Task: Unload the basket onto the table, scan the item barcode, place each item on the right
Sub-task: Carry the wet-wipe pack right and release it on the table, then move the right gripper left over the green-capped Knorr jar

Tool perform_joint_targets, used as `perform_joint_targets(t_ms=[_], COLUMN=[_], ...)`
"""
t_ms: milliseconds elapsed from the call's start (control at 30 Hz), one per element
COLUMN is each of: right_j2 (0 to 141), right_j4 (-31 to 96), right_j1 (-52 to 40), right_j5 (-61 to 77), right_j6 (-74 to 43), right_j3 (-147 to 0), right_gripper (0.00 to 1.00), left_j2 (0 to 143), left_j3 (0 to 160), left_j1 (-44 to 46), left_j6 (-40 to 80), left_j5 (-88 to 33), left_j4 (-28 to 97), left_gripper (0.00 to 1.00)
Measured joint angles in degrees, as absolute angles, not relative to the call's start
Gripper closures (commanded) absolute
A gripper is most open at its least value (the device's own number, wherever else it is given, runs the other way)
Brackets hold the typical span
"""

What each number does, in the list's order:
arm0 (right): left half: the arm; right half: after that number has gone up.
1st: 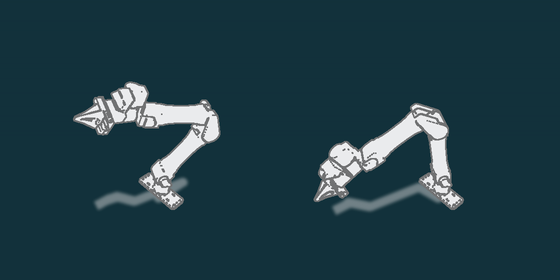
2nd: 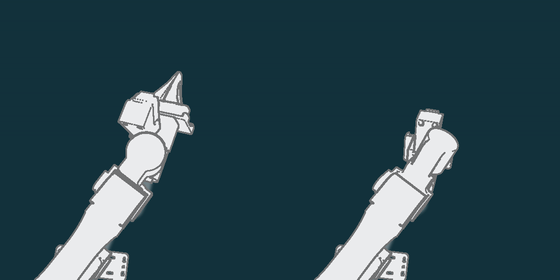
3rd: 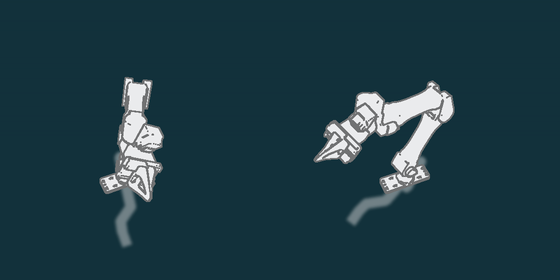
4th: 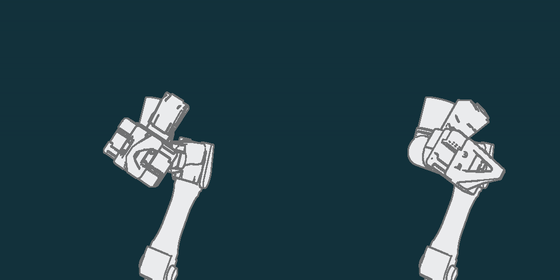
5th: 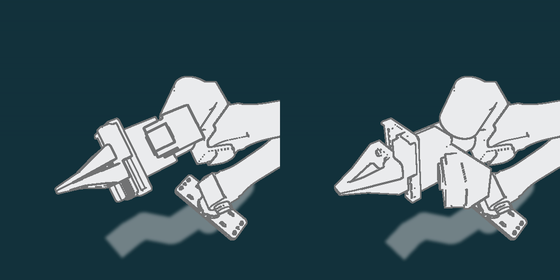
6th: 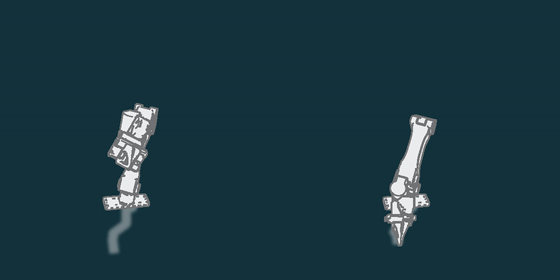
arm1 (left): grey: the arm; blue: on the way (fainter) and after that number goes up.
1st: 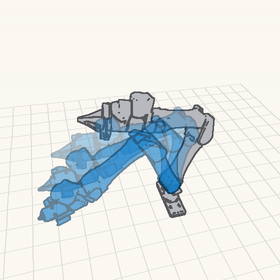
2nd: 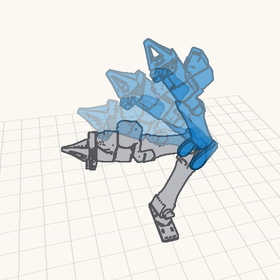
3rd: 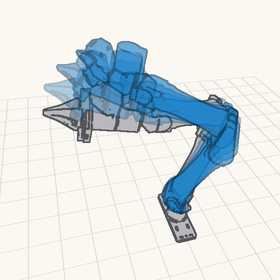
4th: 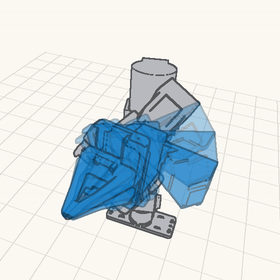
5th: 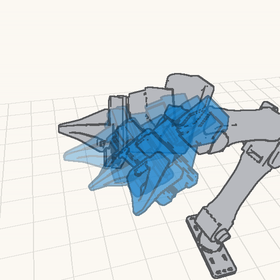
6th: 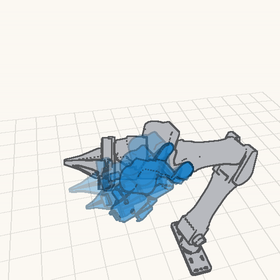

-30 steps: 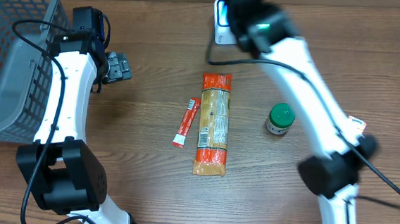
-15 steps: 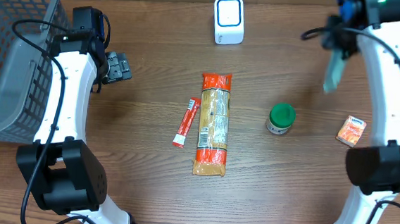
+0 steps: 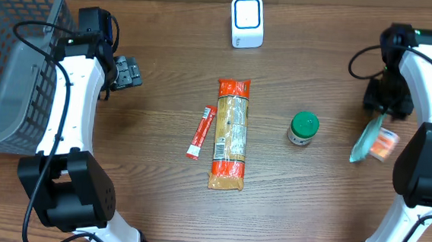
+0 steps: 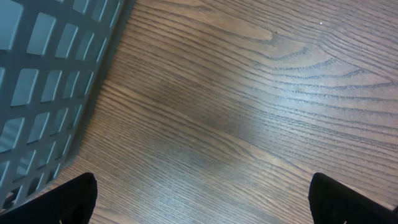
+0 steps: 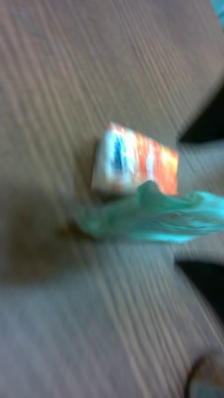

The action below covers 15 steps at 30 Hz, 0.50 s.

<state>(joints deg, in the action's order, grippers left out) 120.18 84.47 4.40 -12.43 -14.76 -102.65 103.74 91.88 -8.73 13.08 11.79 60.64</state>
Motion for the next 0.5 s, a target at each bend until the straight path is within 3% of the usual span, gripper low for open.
perform_joint_targets(t_ms=[267,500], right_j2=[119.94,113.34], right_j4=[86.52,86.74], right_j1=[5.56,-0.03], right_j5=[-7.62,-0.36], right_j6=[-16.49,-17.32], right_j3=[-103.74,-105.08], right_gripper=[0.23,0.21], left_j2=[103.74,103.74], left_j3=[91.88,91.88], left_j1=[-8.73,-8.73], left_j6=[13.06,13.06], left_j5=[11.79,11.79], left_j4=[60.64,60.64], left_gripper=[0.0,0.0])
